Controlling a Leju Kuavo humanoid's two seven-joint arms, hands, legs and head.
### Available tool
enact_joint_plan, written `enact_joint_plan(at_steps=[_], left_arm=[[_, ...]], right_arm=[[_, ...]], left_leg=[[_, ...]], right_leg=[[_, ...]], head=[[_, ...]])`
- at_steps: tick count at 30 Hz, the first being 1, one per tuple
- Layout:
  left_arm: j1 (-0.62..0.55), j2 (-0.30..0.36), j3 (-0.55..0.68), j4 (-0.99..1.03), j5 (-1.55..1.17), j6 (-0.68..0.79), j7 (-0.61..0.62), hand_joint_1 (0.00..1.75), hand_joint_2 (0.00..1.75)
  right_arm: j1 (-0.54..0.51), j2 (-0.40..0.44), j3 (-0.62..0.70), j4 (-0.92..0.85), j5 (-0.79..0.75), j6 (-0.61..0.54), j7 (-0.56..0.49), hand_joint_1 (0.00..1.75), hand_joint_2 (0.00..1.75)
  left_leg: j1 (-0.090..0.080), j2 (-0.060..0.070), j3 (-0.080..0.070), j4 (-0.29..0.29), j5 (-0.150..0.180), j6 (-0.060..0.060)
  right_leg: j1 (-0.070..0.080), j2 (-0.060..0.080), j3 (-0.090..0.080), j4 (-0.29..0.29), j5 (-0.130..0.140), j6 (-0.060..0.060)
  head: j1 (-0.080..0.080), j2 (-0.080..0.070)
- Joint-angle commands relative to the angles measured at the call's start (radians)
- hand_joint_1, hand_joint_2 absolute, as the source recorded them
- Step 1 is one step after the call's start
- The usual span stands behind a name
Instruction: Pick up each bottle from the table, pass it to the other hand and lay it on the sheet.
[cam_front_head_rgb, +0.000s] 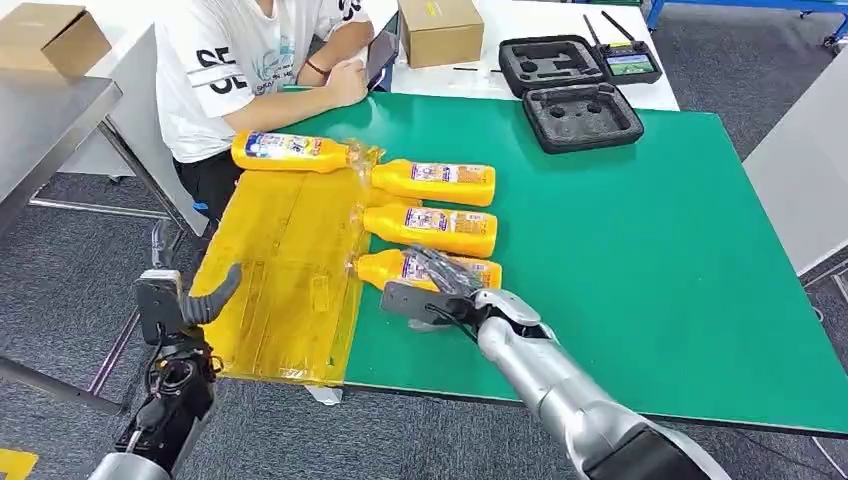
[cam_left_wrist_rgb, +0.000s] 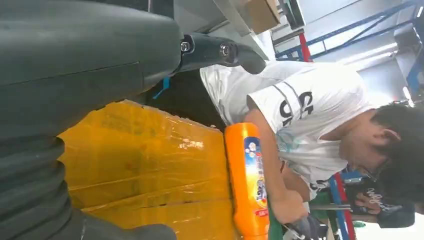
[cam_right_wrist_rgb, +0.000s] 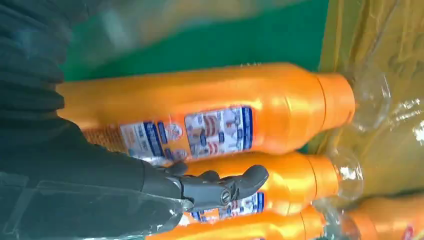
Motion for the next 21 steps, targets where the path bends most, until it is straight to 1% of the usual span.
enact_joint_plan(at_steps=[1, 3, 4, 6, 8, 9, 12, 14, 15, 16, 21], left_arm=[[0.023, -0.014, 0.034, -0.002, 0.004, -0.002, 0.009, 0.0, 1.75], [0.029, -0.015, 0.034, -0.005, 0.002, -0.003, 0.01, 0.0, 1.75], [0.033, -0.015, 0.035, -0.005, 0.003, -0.003, 0.012, 0.0, 1.75], [0.038, -0.014, 0.037, -0.007, 0.003, -0.005, 0.013, 0.0, 1.75], [0.043, -0.014, 0.042, -0.011, 0.005, -0.005, 0.012, 0.0, 1.75], [0.045, -0.013, 0.045, -0.014, 0.007, -0.006, 0.012, 0.0, 1.75], [0.047, -0.013, 0.046, -0.016, 0.007, -0.007, 0.012, 0.0, 1.75], [0.054, -0.014, 0.05, -0.024, 0.007, -0.014, 0.013, 0.0, 1.75], [0.058, -0.014, 0.051, -0.026, 0.006, -0.017, 0.014, 0.0, 1.75], [0.059, -0.012, 0.051, -0.026, 0.004, -0.019, 0.014, 0.0, 1.75], [0.059, -0.012, 0.051, -0.025, 0.004, -0.019, 0.014, 0.0, 1.75]], right_arm=[[-0.059, -0.015, 0.064, 0.094, -0.009, -0.02, 0.042, 0.0, 1.75], [-0.063, -0.026, 0.061, 0.091, -0.007, -0.041, 0.05, 0.0, 1.75], [-0.067, -0.032, 0.054, 0.089, -0.011, -0.045, 0.053, 0.0, 1.75], [-0.07, -0.043, 0.055, 0.088, -0.006, -0.055, 0.061, 0.0, 1.75], [-0.07, -0.054, 0.055, 0.084, -0.002, -0.07, 0.058, 0.0, 1.75], [-0.07, -0.055, 0.05, 0.083, -0.007, -0.073, 0.055, 0.0, 1.75], [-0.069, -0.055, 0.043, 0.08, -0.014, -0.078, 0.052, 0.0, 1.75], [-0.07, -0.057, 0.03, 0.069, -0.027, -0.091, 0.04, 0.0, 1.75], [-0.077, -0.06, 0.027, 0.067, -0.033, -0.087, 0.038, 0.0, 1.75], [-0.08, -0.063, 0.024, 0.064, -0.035, -0.089, 0.036, 0.0, 1.75], [-0.082, -0.064, 0.024, 0.063, -0.035, -0.088, 0.036, 0.0, 1.75]], left_leg=[[-0.001, 0.0, 0.005, 0.0, -0.003, 0.002], [0.0, 0.0, 0.002, 0.0, -0.001, 0.001], [0.0, 0.0, 0.005, 0.001, -0.002, 0.002], [-0.001, -0.001, 0.002, 0.0, -0.001, 0.001], [-0.001, -0.001, 0.003, 0.0, -0.002, 0.001], [0.0, -0.001, 0.005, 0.001, -0.003, 0.002], [-0.001, 0.0, 0.002, 0.0, -0.001, 0.001], [-0.001, 0.0, 0.005, 0.001, -0.003, 0.002], [-0.001, 0.0, 0.002, 0.0, -0.001, 0.001], [0.0, 0.0, 0.004, 0.001, -0.003, 0.001], [-0.001, 0.0, 0.002, 0.0, -0.001, 0.001]], right_leg=[[0.0, 0.0, 0.005, 0.0, -0.003, -0.001], [0.0, -0.001, 0.002, 0.0, -0.001, -0.001], [0.0, -0.001, 0.005, 0.0, -0.002, -0.001], [0.0, -0.002, 0.002, 0.0, -0.001, -0.001], [0.0, -0.002, 0.004, 0.0, -0.002, -0.001], [0.0, -0.002, 0.006, 0.0, -0.003, -0.001], [-0.001, -0.001, 0.002, 0.0, -0.001, -0.001], [0.0, -0.002, 0.006, 0.0, -0.003, -0.002], [0.0, -0.001, 0.003, 0.0, -0.002, -0.001], [0.0, -0.001, 0.004, 0.0, -0.003, -0.001], [0.0, -0.001, 0.002, 0.0, -0.001, -0.001]], head=[[0.0, 0.0], [0.0, 0.0], [0.0, 0.0], [0.0, 0.0], [0.0, 0.0], [0.0, 0.0], [0.0, 0.0], [0.0, 0.0], [0.0, 0.0], [0.0, 0.0], [0.0, 0.0]])
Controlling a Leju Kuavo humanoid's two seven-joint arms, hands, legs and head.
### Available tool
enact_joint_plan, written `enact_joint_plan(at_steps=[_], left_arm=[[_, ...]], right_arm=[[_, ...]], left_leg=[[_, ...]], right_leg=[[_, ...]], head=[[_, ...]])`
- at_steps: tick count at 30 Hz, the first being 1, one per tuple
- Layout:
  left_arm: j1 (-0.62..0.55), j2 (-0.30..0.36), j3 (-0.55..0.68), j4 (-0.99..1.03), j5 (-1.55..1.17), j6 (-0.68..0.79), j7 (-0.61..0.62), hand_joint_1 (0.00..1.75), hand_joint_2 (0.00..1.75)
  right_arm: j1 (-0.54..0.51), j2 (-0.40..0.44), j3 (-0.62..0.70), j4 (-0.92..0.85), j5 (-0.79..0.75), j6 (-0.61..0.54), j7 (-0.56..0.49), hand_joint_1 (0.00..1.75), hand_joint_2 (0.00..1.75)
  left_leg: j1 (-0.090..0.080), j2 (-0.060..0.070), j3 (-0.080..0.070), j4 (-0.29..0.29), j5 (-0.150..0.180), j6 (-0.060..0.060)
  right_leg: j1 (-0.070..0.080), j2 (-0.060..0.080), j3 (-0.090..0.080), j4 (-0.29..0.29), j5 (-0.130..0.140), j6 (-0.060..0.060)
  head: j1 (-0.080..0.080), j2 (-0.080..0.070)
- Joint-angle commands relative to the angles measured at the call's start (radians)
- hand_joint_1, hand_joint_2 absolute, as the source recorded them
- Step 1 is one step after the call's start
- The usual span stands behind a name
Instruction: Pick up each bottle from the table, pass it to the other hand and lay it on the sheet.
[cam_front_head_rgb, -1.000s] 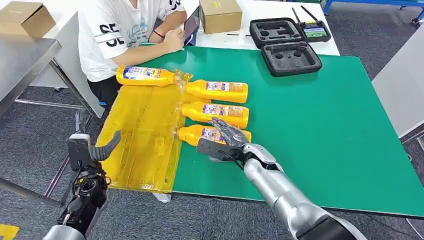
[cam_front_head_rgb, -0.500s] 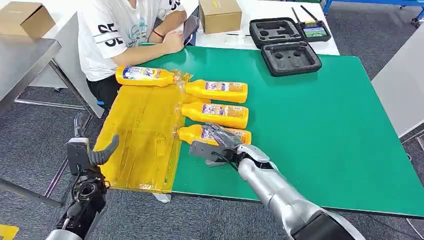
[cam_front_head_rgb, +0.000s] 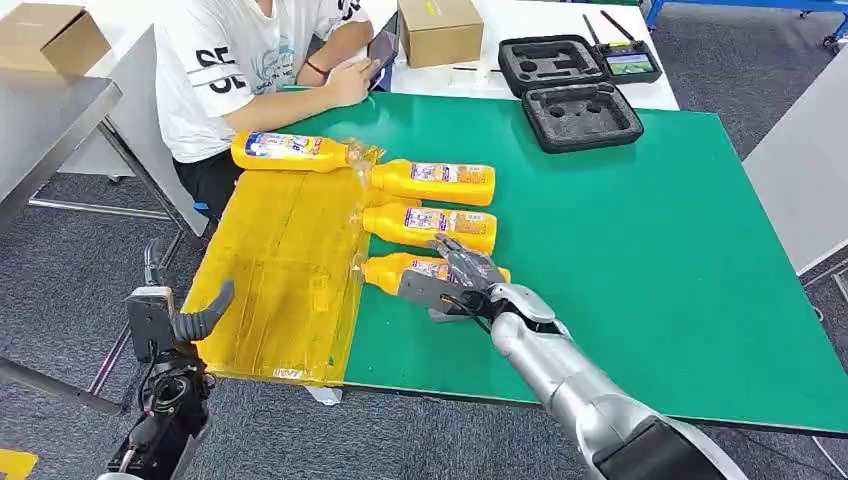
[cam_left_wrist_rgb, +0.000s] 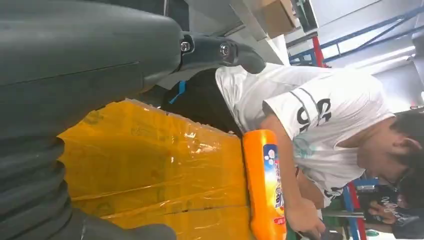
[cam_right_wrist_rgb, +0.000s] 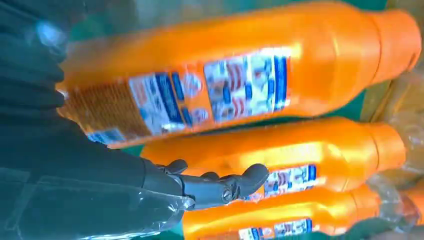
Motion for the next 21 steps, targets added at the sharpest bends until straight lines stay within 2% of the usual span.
enact_joint_plan(at_steps=[1, 3, 4, 7, 8, 15, 18, 21], left_arm=[[-0.008, -0.012, 0.017, 0.014, -0.001, -0.004, 0.011, 0.0, 1.75], [-0.008, -0.012, 0.017, 0.014, -0.001, -0.004, 0.011, 0.0, 1.75], [-0.008, -0.012, 0.017, 0.014, -0.001, -0.004, 0.011, 0.0, 1.75], [-0.008, -0.012, 0.017, 0.014, -0.001, -0.004, 0.011, 0.0, 1.75], [-0.008, -0.012, 0.018, 0.014, -0.002, -0.003, 0.011, 0.0, 1.75], [0.007, -0.009, 0.027, -0.004, 0.002, -0.007, 0.014, 0.0, 1.75], [0.016, -0.008, 0.03, -0.011, 0.003, -0.006, 0.022, 0.0, 1.75], [0.015, -0.009, 0.031, -0.011, 0.003, -0.003, 0.027, 0.0, 1.75]], right_arm=[[-0.056, -0.021, 0.007, 0.039, -0.005, 0.0, -0.008, 0.0, 1.75], [-0.056, -0.021, 0.007, 0.039, -0.005, 0.0, -0.008, 0.0, 1.75], [-0.056, -0.021, 0.007, 0.039, -0.005, 0.0, -0.008, 0.0, 1.75], [-0.056, -0.021, 0.007, 0.039, -0.005, 0.0, -0.008, 0.0, 1.75], [-0.055, -0.02, 0.004, 0.038, -0.008, -0.001, -0.008, 0.0, 1.75], [-0.058, -0.009, 0.02, 0.081, -0.019, 0.057, -0.009, 0.0, 1.75], [-0.058, -0.005, 0.028, 0.114, -0.024, 0.087, 0.052, 0.0, 1.75], [-0.053, -0.019, 0.037, 0.125, -0.02, 0.11, 0.088, 0.0, 1.75]], left_leg=[[0.0, 0.0, 0.001, 0.0, -0.001, 0.001], [0.0, 0.0, 0.005, 0.001, -0.003, 0.002], [0.0, 0.0, 0.001, 0.0, 0.0, 0.001], [-0.001, 0.0, 0.001, 0.0, -0.001, 0.001], [0.0, 0.0, 0.005, 0.001, -0.003, 0.002], [0.0, 0.0, 0.003, 0.0, -0.001, 0.001], [0.0, 0.001, 0.006, 0.001, -0.003, 0.002], [-0.001, 0.0, 0.002, 0.0, -0.001, 0.001]], right_leg=[[0.0, -0.001, 0.002, 0.0, -0.001, -0.001], [0.0, -0.002, 0.006, 0.001, -0.003, -0.002], [0.0, -0.001, 0.001, 0.0, -0.001, 0.0], [0.0, -0.001, 0.002, 0.0, -0.001, -0.001], [0.0, -0.002, 0.006, 0.001, -0.003, -0.002], [0.0, -0.001, 0.003, 0.0, -0.001, -0.001], [0.001, -0.001, 0.006, 0.0, -0.003, -0.002], [0.0, -0.001, 0.003, 0.0, -0.001, -0.001]], head=[[0.0, 0.0], [0.0, 0.0], [0.0, 0.0], [0.0, 0.0], [0.0, 0.0], [0.0, 0.0], [0.0, 0.0], [0.0, 0.0]])
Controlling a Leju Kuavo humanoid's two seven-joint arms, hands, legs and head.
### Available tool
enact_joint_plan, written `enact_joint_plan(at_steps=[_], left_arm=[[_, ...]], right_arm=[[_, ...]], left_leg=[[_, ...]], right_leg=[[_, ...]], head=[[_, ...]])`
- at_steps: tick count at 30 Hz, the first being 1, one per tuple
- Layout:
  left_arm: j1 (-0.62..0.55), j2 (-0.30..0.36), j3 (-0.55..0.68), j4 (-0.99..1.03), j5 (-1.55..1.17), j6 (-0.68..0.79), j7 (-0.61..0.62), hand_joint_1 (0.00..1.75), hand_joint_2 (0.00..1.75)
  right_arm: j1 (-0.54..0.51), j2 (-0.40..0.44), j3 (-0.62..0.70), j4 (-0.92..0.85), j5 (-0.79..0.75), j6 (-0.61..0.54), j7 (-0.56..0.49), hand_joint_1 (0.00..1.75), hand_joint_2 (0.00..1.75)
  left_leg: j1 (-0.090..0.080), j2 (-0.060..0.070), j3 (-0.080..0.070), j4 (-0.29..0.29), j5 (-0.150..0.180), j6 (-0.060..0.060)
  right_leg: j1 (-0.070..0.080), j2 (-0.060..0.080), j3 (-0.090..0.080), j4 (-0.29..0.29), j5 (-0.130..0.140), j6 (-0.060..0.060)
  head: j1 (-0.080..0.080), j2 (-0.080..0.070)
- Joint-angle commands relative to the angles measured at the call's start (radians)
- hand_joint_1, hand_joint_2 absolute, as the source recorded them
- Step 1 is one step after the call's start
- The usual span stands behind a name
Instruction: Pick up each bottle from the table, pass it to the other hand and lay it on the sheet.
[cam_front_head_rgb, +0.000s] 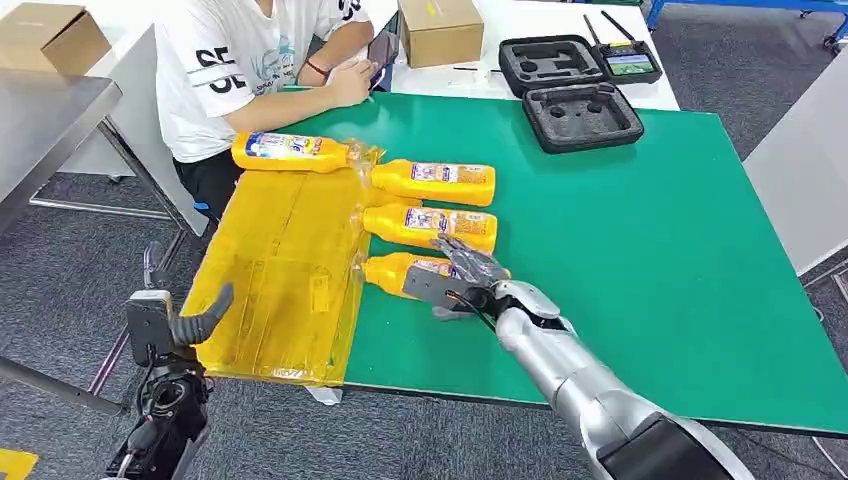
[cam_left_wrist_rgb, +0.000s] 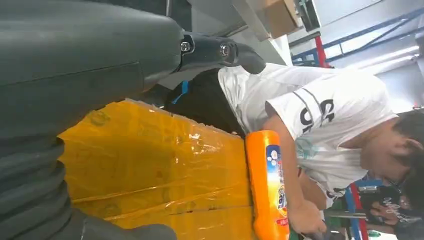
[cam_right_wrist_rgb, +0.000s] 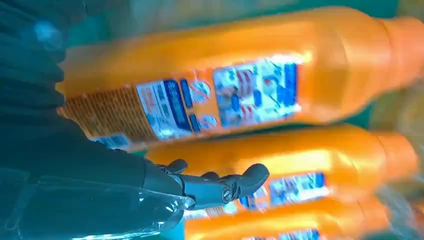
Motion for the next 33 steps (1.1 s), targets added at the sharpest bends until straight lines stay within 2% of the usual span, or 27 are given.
enact_joint_plan(at_steps=[1, 5, 12, 16, 17, 18, 19, 20, 26, 27, 28, 33], left_arm=[[-0.003, -0.008, 0.02, 0.007, 0.0, -0.002, 0.02, 0.0, 1.75], [-0.013, -0.012, 0.012, 0.023, 0.002, -0.002, 0.025, 0.0, 1.75], [-0.022, -0.014, 0.002, 0.033, 0.005, 0.002, 0.027, 0.0, 1.75], [-0.022, -0.016, 0.002, 0.033, 0.006, 0.002, 0.027, 0.0, 1.75], [-0.022, -0.016, 0.002, 0.033, 0.006, 0.002, 0.027, 0.0, 1.75], [-0.022, -0.017, 0.0, 0.034, 0.009, 0.0, 0.03, 0.0, 1.75], [-0.022, -0.017, 0.0, 0.035, 0.011, 0.0, 0.032, 0.0, 1.75], [-0.024, -0.018, -0.001, 0.037, 0.012, 0.0, 0.032, 0.0, 1.75], [-0.025, -0.019, -0.002, 0.037, 0.013, -0.001, 0.032, 0.0, 1.75], [-0.026, -0.019, -0.003, 0.039, 0.016, -0.001, 0.032, 0.0, 1.75], [-0.027, -0.019, -0.003, 0.039, 0.016, -0.002, 0.032, 0.0, 1.75], [-0.05, -0.02, -0.017, 0.063, 0.021, -0.007, 0.031, 0.0, 1.75]], right_arm=[[-0.044, -0.012, 0.041, 0.118, -0.003, 0.066, 0.08, 0.0, 1.75], [-0.041, -0.028, 0.043, 0.123, -0.006, 0.092, 0.097, 0.0, 1.75], [-0.036, -0.041, 0.05, 0.124, -0.007, 0.11, 0.117, 0.0, 1.75], [-0.034, -0.042, 0.051, 0.124, -0.007, 0.111, 0.117, 0.0, 1.75], [-0.034, -0.042, 0.051, 0.124, -0.007, 0.111, 0.117, 0.09, 1.75], [-0.033, -0.042, 0.054, 0.122, -0.005, 0.114, 0.115, 0.49, 1.75], [-0.033, -0.043, 0.056, 0.121, -0.004, 0.116, 0.114, 1.45, 1.75], [-0.034, -0.043, 0.058, 0.12, -0.004, 0.116, 0.113, 1.75, 1.75], [-0.034, -0.043, 0.059, 0.119, -0.002, 0.117, 0.111, 1.75, 1.75], [-0.033, -0.046, 0.064, 0.116, 0.001, 0.115, 0.106, 1.75, 1.75], [-0.033, -0.046, 0.065, 0.116, 0.001, 0.115, 0.105, 1.75, 1.75], [-0.021, -0.056, 0.079, 0.107, 0.004, 0.126, 0.079, 1.75, 1.75]], left_leg=[[0.0, 0.0, 0.005, 0.001, -0.003, 0.002], [0.0, -0.001, 0.002, 0.0, -0.001, 0.001], [0.0, -0.003, 0.008, 0.0, -0.002, 0.002], [0.0, -0.002, 0.004, -0.001, 0.0, 0.001], [0.0, -0.002, 0.006, -0.001, -0.001, 0.001], [0.0, -0.002, 0.005, -0.001, -0.001, 0.001], [0.0, -0.003, 0.007, -0.001, -0.001, 0.001], [0.0, -0.002, 0.005, -0.001, -0.001, 0.001], [0.0, -0.002, 0.007, -0.001, -0.001, 0.001], [0.0, -0.003, 0.01, 0.0, -0.003, 0.002], [0.0, -0.002, 0.007, -0.001, -0.001, 0.001], [0.0, -0.003, 0.008, -0.001, -0.001, 0.001]], right_leg=[[0.0, -0.001, 0.006, 0.0, -0.003, -0.001], [0.0, -0.002, 0.003, -0.001, -0.001, -0.001], [0.001, -0.005, 0.009, -0.002, -0.003, -0.002], [0.0, -0.002, 0.005, -0.001, -0.001, -0.001], [0.0, -0.004, 0.007, -0.001, -0.002, -0.001], [0.0, -0.003, 0.006, -0.001, -0.001, -0.001], [0.0, -0.004, 0.008, -0.001, -0.002, -0.001], [0.0, -0.003, 0.006, -0.001, -0.001, -0.001], [0.0, -0.003, 0.007, -0.001, -0.002, -0.001], [0.001, -0.004, 0.011, -0.001, -0.004, -0.002], [0.0, -0.003, 0.008, -0.001, -0.002, -0.001], [0.001, -0.005, 0.009, -0.002, -0.002, -0.002]], head=[[0.0, 0.0], [0.0, 0.0], [0.0, 0.0], [0.0, 0.0], [0.0, 0.0], [0.0, 0.0], [0.0, 0.0], [0.0, 0.0], [0.0, 0.0], [0.0, 0.0], [0.0, 0.0], [0.0, 0.0]])
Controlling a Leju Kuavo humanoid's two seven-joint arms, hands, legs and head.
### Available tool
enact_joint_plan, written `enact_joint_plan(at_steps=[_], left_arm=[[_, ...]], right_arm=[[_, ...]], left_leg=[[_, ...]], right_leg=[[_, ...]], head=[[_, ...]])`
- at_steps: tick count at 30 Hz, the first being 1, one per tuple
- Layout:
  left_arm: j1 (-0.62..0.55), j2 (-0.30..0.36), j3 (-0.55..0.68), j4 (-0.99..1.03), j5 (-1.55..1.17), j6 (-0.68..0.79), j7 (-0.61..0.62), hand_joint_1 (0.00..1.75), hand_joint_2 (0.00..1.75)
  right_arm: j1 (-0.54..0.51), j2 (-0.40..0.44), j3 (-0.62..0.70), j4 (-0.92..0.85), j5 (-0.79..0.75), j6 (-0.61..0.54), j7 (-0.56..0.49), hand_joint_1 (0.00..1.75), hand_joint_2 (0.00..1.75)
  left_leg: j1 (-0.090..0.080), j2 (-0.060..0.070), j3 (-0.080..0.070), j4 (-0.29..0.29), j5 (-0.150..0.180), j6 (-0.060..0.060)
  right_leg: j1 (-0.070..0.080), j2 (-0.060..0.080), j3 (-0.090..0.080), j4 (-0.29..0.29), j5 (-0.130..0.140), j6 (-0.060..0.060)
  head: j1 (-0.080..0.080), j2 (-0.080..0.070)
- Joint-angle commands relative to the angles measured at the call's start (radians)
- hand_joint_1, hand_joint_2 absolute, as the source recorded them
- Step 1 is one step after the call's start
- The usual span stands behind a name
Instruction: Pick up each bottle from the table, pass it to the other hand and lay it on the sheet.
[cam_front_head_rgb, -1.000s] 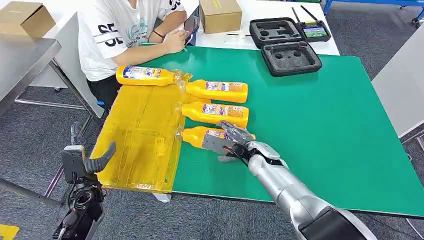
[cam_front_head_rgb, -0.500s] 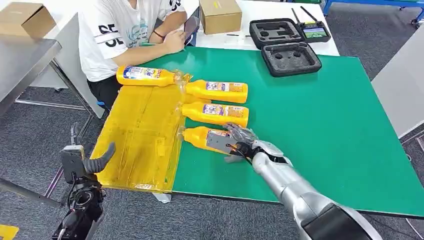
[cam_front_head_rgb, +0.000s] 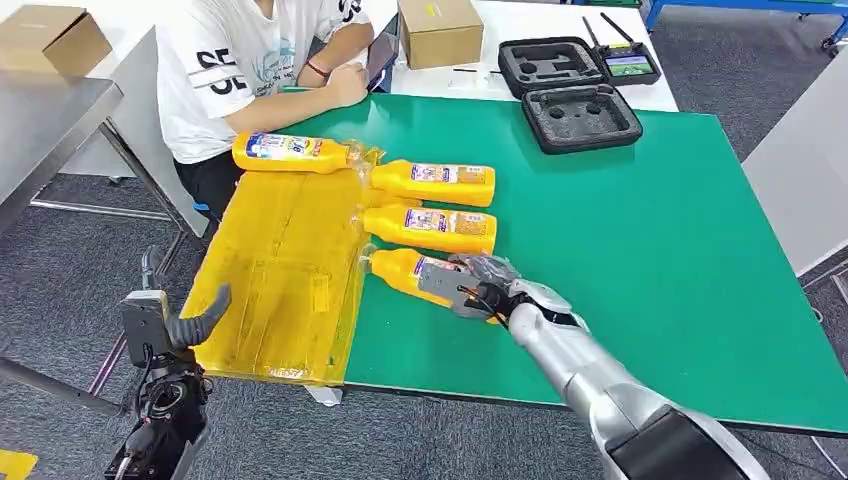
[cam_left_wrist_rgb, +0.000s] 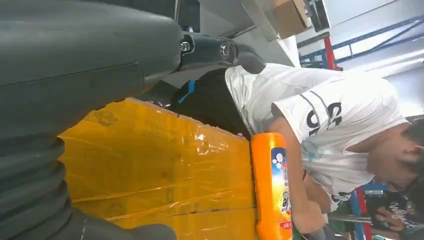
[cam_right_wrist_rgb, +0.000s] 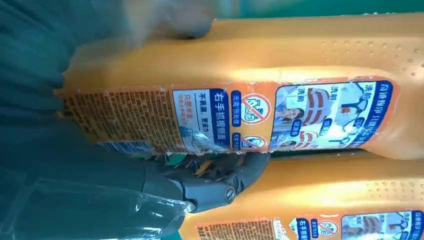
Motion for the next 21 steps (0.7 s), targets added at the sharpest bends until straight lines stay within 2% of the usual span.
enact_joint_plan(at_steps=[1, 3, 6, 9, 12, 16, 21], left_arm=[[-0.061, -0.019, -0.023, 0.078, 0.007, -0.01, 0.006, 0.0, 1.75], [-0.07, -0.018, -0.032, 0.082, 0.009, -0.017, 0.004, 0.0, 1.75], [-0.097, -0.026, -0.045, 0.111, 0.03, -0.052, 0.001, 0.0, 1.75], [-0.058, -0.026, -0.047, 0.069, 0.099, -0.114, 0.017, 0.0, 1.75], [-0.02, -0.023, -0.054, 0.012, 0.155, -0.161, 0.049, 0.0, 1.75], [0.043, -0.013, -0.098, -0.096, 0.244, -0.27, 0.126, 0.0, 1.75], [0.052, -0.007, -0.12, -0.109, 0.256, -0.282, 0.137, 0.0, 1.75]], right_arm=[[0.01, -0.026, 0.054, 0.051, -0.005, 0.02, -0.036, 1.75, 1.75], [0.028, -0.027, 0.027, 0.015, -0.056, 0.017, -0.137, 1.75, 1.75], [0.099, -0.029, -0.089, -0.105, -0.272, 0.053, -0.462, 1.75, 1.75], [0.151, -0.011, -0.162, -0.217, -0.439, 0.069, -0.57, 1.75, 1.75], [0.176, 0.001, -0.172, -0.28, -0.5, 0.032, -0.582, 1.75, 1.75], [0.228, 0.012, -0.164, -0.355, -0.566, -0.039, -0.613, 1.75, 1.75], [0.241, 0.009, -0.155, -0.362, -0.572, -0.069, -0.624, 1.75, 1.75]], left_leg=[[0.0, -0.003, 0.003, -0.001, -0.001, 0.001], [0.0, -0.003, 0.003, -0.001, -0.001, 0.001], [0.0, -0.004, 0.003, -0.001, 0.0, 0.001], [0.0, -0.003, 0.005, -0.001, -0.002, 0.002], [-0.001, -0.001, 0.001, 0.0, -0.001, 0.001], [0.0, 0.001, 0.002, 0.0, -0.003, 0.001], [0.0, 0.0, -0.001, 0.0, -0.001, 0.001]], right_leg=[[0.001, -0.004, 0.004, -0.001, -0.001, -0.001], [0.0, -0.004, 0.005, -0.001, -0.002, -0.001], [0.001, -0.005, 0.005, -0.002, -0.002, -0.001], [0.001, -0.004, 0.007, -0.002, -0.003, -0.002], [0.0, -0.001, 0.001, 0.0, -0.002, -0.001], [0.001, 0.0, 0.002, 0.0, -0.002, -0.001], [0.0, -0.001, 0.0, 0.0, -0.001, -0.001]], head=[[0.0, 0.0], [0.0, 0.0], [0.0, 0.0], [0.0, 0.0], [-0.001, 0.0], [0.0, 0.0], [0.0, 0.0]])
